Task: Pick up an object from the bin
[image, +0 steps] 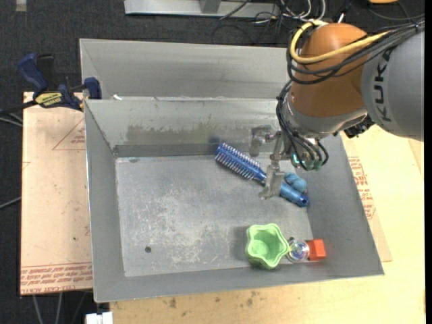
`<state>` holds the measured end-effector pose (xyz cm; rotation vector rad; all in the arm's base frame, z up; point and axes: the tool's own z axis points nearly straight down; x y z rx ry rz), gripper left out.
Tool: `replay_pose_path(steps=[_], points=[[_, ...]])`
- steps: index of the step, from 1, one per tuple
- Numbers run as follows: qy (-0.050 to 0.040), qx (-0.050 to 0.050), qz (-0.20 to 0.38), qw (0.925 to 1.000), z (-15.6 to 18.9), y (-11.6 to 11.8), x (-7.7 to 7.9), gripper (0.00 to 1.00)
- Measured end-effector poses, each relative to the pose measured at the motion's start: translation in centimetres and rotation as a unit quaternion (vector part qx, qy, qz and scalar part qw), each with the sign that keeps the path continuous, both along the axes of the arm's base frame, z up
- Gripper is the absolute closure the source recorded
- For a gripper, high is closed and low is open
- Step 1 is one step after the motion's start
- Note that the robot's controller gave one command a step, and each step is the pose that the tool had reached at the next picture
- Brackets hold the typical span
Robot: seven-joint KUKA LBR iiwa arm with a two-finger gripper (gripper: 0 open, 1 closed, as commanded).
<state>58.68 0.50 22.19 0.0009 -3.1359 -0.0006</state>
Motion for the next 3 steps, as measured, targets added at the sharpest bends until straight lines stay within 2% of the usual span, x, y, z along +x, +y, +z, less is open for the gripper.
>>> replay_pose_path(steps=[1, 2, 3], points=[[-0.0012, 0.0, 0.019, 0.9998, -15.6, -8.9, 3.1, 0.0], [-0.004, 0.0, 0.02, 0.9998, -15.2, -8.6, 3.3, 1.0], [-0.0087, -0.001, 0.014, 0.9999, -0.3, -9.4, 5.3, 1.0]])
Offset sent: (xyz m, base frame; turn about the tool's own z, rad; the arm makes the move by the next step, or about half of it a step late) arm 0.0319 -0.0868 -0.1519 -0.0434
